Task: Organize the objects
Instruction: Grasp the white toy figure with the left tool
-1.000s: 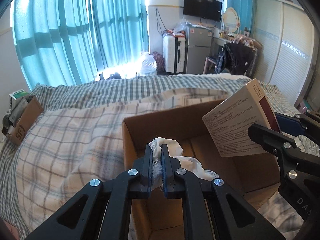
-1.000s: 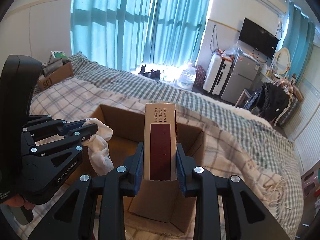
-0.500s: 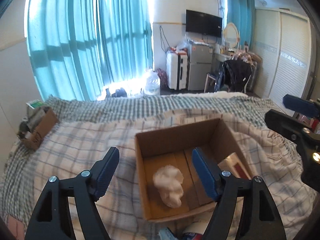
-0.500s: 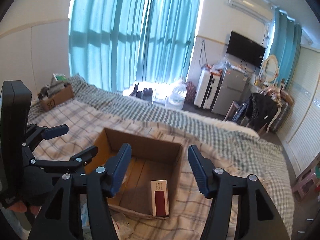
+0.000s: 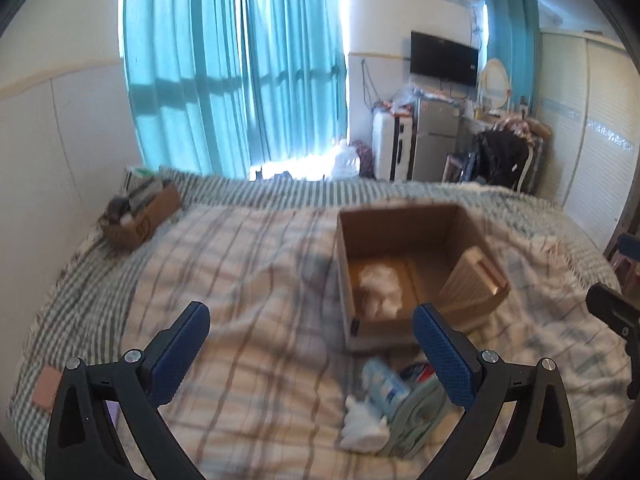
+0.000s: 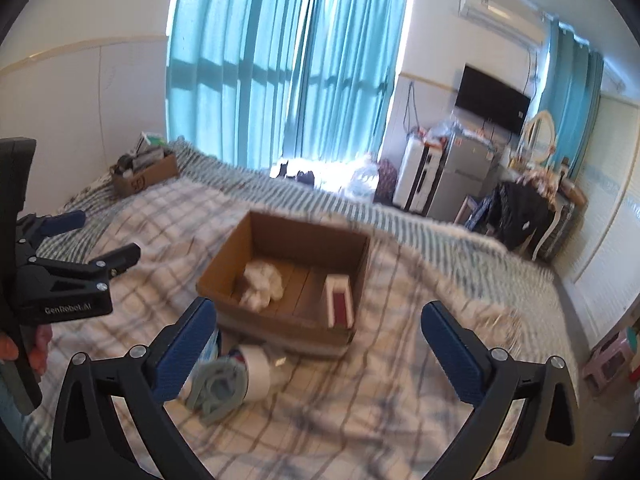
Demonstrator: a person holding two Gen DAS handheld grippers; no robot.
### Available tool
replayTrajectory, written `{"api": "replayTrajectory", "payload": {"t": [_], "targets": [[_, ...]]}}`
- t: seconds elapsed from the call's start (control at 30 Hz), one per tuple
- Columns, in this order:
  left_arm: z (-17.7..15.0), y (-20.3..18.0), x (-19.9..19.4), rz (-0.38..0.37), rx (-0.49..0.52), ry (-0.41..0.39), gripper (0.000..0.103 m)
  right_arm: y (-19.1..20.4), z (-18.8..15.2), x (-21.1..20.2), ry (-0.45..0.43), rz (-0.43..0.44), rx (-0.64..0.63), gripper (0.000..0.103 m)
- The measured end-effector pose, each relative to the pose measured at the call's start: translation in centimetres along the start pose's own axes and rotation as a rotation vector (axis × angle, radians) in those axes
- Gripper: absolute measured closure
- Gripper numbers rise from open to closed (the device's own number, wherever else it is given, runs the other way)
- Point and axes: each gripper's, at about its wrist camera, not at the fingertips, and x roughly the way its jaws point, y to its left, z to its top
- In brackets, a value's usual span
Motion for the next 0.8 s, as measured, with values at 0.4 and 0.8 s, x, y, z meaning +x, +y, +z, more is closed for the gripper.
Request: {"api": "replayTrajectory", "payload": {"t": [0.4, 0.8], "targets": [[-10.4, -3.7, 7.1, 0.102, 0.121, 0.222, 0.001, -0.3, -10.3, 8.6, 0.208, -0.024, 0.118, 0.000], [-14.3, -6.6, 10.1, -0.085, 0.179, 0.383, 0.051, 1.2, -10.5, 9.2, 0.231, -0.068, 0.058, 0.000]]}}
